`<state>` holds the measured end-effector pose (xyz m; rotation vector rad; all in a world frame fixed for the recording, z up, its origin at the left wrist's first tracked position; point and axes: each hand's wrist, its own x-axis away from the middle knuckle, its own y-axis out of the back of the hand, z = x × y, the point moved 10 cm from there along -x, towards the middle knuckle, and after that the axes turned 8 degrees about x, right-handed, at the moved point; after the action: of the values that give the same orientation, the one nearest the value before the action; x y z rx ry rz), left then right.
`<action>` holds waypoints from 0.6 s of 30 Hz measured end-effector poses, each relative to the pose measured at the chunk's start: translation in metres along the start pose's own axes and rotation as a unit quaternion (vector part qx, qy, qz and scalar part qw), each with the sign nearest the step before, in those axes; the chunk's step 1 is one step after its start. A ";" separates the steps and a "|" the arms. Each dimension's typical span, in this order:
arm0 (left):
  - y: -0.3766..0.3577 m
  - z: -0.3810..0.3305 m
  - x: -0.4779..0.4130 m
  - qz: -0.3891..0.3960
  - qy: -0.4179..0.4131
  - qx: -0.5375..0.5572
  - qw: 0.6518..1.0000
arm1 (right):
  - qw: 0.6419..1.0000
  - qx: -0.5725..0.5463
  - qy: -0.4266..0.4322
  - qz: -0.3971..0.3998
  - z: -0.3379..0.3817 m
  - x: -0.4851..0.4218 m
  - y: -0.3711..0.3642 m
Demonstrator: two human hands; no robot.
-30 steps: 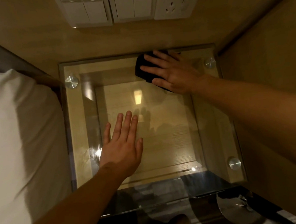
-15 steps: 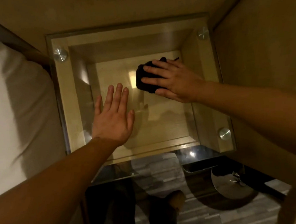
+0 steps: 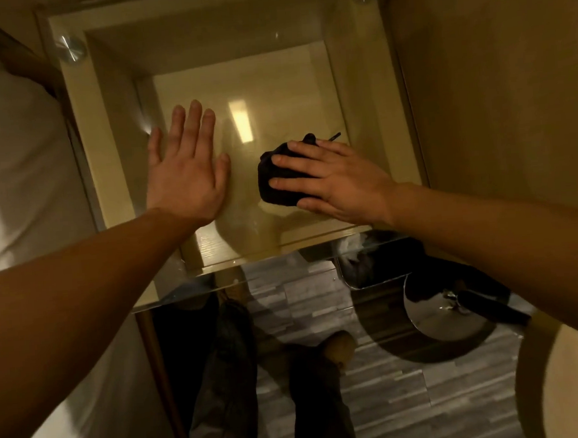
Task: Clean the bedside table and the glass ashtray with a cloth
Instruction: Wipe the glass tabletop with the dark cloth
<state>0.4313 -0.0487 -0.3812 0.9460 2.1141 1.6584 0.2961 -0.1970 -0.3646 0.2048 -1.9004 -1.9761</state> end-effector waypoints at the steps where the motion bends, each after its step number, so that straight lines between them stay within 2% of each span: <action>1: 0.000 0.000 0.000 -0.001 0.000 0.000 1.000 | 1.000 -0.004 0.001 0.001 0.005 0.005 -0.001; 8: -0.001 0.002 0.002 -0.013 0.002 0.005 1.000 | 0.998 -0.054 -0.008 0.020 0.036 0.041 -0.011; 18: -0.004 0.002 0.004 -0.002 0.007 0.013 1.000 | 0.986 -0.164 -0.027 -0.015 0.069 0.087 -0.004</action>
<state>0.4280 -0.0445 -0.3850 0.9397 2.1509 1.6439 0.1906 -0.1651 -0.3495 0.0875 -1.5792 -2.2973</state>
